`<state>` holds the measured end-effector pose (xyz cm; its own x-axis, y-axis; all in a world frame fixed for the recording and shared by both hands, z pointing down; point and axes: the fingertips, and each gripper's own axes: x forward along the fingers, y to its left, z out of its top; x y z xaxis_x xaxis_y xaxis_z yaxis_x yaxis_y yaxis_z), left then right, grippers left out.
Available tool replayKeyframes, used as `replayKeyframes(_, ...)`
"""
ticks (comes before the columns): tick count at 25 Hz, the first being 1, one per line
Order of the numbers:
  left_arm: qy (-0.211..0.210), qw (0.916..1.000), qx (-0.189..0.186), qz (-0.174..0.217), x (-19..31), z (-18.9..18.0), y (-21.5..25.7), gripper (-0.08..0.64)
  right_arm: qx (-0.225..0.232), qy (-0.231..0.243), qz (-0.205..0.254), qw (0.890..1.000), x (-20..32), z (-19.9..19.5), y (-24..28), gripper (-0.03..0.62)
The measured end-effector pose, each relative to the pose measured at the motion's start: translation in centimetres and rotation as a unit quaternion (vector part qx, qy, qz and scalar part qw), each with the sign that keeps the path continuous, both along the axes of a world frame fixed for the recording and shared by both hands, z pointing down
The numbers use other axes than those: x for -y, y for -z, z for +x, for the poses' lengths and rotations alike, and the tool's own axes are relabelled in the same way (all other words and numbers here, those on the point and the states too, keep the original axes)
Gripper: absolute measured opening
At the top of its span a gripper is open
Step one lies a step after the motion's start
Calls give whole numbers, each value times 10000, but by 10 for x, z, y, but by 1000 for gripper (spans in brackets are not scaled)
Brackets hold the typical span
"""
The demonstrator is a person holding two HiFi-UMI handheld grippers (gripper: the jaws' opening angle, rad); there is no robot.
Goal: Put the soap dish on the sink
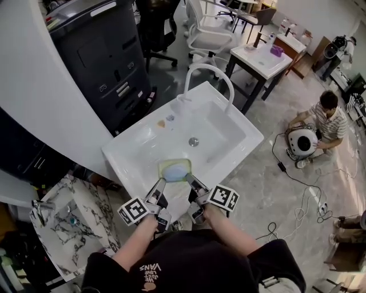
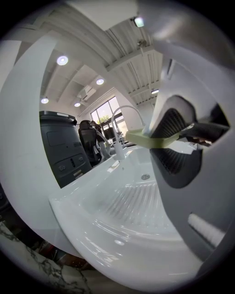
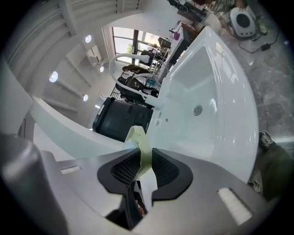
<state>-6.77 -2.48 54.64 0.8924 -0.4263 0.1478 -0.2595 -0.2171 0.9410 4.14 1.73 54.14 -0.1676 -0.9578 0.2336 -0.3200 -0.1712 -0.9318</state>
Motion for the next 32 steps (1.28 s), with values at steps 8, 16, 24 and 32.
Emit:
replayKeyframes(8, 366, 9993, 0, -22, 23, 18, -4, 121, 6, 386, -57, 9992, 32, 20, -5, 78)
replayKeyframes(16, 855, 9963, 19, -101, 47, 36, -9, 121, -69, 946, -159, 9954, 69, 41, -8, 78)
replayKeyframes(24, 1251, 9921, 5, -132, 68, 52, -14, 121, -145, 1400, -217, 9898, 101, 58, -13, 79)
replayKeyframes(32, 1585, 9872, 6, -186, 86, 60, -22, 121, -175, 1804, -286, 9830, 128, 66, -21, 79)
